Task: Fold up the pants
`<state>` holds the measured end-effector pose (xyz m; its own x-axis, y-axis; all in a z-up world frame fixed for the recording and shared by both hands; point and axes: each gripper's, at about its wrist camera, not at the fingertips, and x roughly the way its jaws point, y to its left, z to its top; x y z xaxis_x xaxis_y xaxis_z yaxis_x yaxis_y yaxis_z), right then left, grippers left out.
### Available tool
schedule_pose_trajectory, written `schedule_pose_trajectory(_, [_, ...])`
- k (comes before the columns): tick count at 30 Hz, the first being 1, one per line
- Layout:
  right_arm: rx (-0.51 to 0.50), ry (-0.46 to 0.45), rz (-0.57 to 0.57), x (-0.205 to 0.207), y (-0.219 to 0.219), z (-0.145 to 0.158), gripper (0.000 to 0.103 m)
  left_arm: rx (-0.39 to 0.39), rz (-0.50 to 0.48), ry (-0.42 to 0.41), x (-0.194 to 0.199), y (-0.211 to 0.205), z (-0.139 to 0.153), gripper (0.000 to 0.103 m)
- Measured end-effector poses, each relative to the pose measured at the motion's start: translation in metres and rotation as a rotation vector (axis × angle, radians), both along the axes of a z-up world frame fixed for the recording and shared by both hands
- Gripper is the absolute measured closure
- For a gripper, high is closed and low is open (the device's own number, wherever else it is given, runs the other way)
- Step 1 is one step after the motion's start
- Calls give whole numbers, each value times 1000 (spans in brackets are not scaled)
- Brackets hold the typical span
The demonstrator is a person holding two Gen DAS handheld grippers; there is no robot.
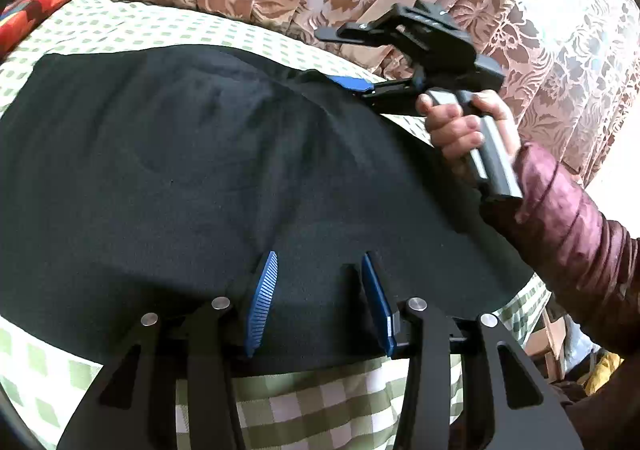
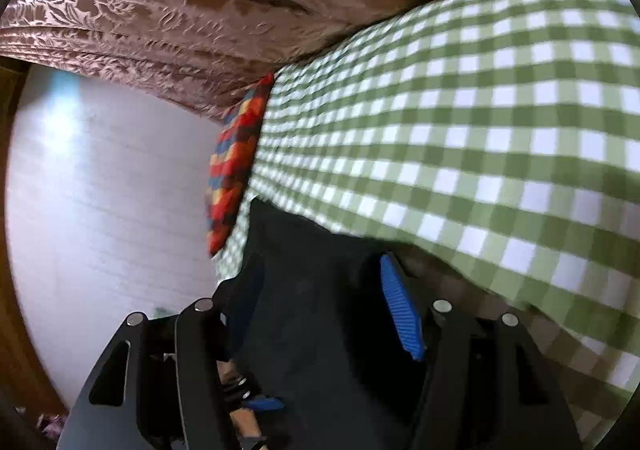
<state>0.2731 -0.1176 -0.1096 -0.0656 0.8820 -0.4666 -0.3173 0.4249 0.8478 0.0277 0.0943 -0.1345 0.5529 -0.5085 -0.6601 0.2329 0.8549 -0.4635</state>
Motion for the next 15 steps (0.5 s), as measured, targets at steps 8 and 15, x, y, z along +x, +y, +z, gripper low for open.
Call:
schedule_pose_trajectory(8, [-39, 5, 2, -1, 9, -14, 48, -9, -3, 5, 1, -1, -1, 60])
schedule_pose_trajectory(15, [-53, -113, -209, 0, -16, 2, 92, -1, 22, 12, 3, -2, -4, 60])
